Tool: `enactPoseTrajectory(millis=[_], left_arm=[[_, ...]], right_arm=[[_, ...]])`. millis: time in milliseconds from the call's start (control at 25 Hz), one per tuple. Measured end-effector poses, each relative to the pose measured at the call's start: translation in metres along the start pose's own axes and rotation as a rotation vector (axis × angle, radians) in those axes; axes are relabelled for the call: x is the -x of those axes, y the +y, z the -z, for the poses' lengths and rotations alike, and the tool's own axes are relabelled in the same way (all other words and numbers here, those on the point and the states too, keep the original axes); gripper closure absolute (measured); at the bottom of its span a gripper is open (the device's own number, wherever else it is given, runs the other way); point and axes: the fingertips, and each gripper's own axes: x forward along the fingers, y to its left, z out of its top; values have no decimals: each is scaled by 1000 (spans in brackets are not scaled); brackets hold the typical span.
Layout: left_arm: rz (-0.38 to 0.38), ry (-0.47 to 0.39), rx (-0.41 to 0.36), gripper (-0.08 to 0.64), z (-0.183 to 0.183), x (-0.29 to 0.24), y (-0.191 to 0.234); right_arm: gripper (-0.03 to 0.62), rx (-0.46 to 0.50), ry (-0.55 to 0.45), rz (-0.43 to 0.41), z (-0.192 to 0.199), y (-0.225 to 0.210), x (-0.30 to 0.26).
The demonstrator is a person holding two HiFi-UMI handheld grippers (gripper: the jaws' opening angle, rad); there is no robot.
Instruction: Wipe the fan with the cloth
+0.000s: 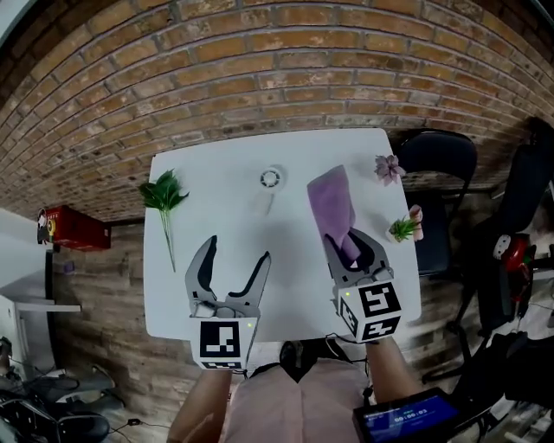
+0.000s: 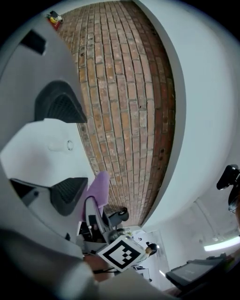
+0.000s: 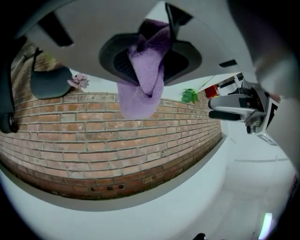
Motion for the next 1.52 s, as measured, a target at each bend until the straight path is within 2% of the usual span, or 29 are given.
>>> enactPoseTrajectory(millis=[120, 360, 680, 880, 1160, 1320, 1520], left_arm=[[-25, 14, 7, 190, 1, -28, 3], [-61, 93, 21, 190, 16, -71, 4], [-54, 166, 9, 190, 43, -113, 15], [-7, 241, 25, 190, 85, -143, 20], [28, 338, 0, 190, 140, -171, 30], [38, 397, -20, 190, 163, -174, 37], [20, 418, -14, 192, 174, -176, 57]], right_arm=[[467, -10, 11, -29, -2, -15, -23], [468, -2, 44, -101, -6, -34, -59], [466, -2, 105, -136, 3, -36, -99], [466, -11, 155, -123, 20, -40, -122], [466, -32, 201, -93, 42, -45, -150], [466, -47, 216, -71, 48, -45, -153], [466, -55, 228, -52, 51, -46, -155]])
